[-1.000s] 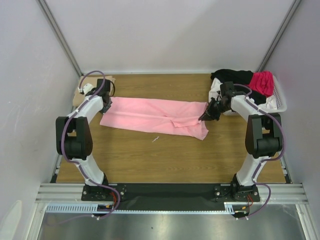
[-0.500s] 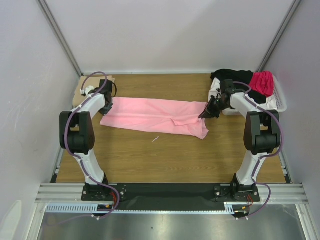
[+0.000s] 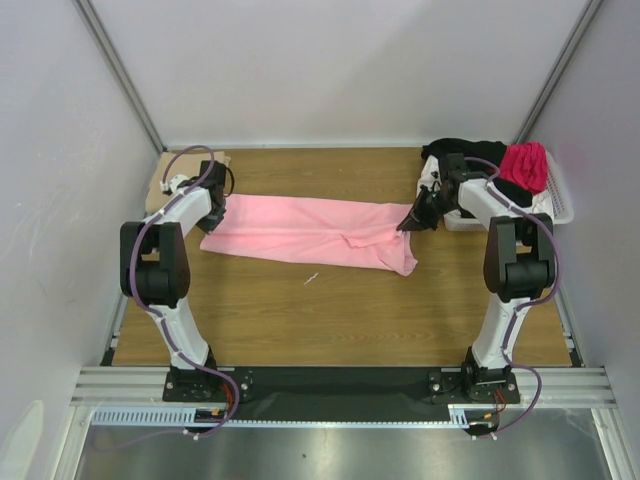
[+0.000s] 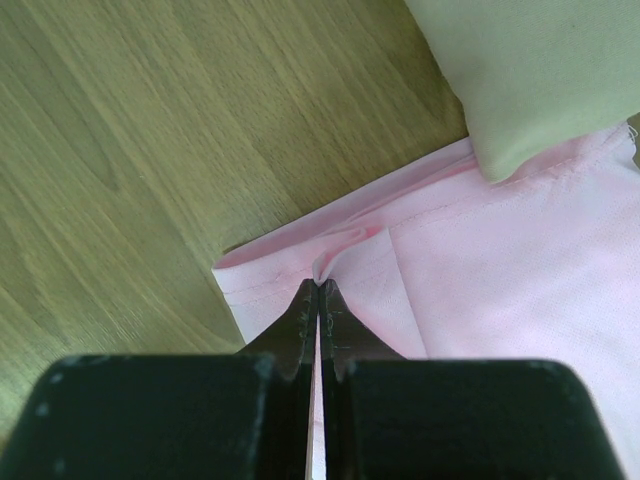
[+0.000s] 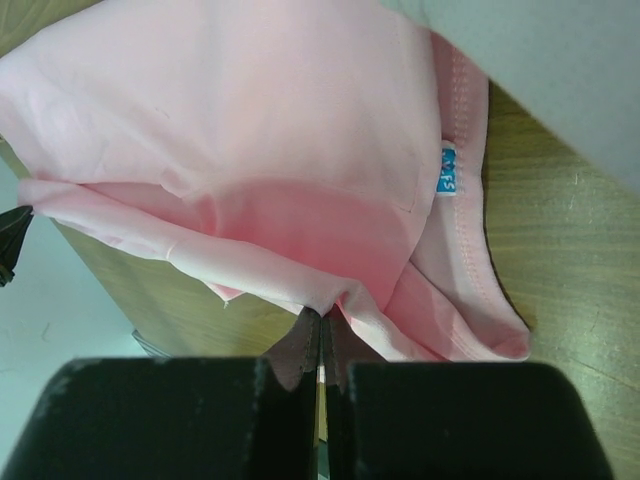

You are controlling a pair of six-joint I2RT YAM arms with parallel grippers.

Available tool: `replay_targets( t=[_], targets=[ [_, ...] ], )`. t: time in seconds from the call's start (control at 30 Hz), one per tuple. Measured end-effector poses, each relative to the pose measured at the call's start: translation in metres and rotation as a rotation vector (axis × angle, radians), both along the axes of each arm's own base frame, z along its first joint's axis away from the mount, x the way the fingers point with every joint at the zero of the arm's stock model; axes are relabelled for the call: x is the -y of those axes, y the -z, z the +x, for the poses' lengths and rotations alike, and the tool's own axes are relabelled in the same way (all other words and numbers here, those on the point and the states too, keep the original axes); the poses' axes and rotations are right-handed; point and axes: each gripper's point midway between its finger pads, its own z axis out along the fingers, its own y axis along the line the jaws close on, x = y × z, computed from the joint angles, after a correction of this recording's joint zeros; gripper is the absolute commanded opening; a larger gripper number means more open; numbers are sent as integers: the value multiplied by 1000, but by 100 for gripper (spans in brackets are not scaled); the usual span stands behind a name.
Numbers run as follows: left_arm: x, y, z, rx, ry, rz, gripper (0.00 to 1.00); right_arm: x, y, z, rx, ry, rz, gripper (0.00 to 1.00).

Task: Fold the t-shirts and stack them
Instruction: Fold the tshirt

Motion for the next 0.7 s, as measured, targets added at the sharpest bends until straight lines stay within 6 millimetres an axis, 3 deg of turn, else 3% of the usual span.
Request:
replay_targets(
  t=[0.1,0.3,0.37,0.4,0.7],
  targets=[
    [0,0,0,1,1,0,2,0,1,3,2,-6,-2,0],
    [0,-5,9,26,9,2,23,0,3,13,16,-17,-6,0],
    [0,-6,12,36,14,4,41,0,3,16,19,-18,-6,0],
    [1,-7,13,41,16,4,55,0,3,18,22,-19,-6,0],
    [2,-10,21,66,31,12,82,-4,4,38,51,-43,6,0]
  ],
)
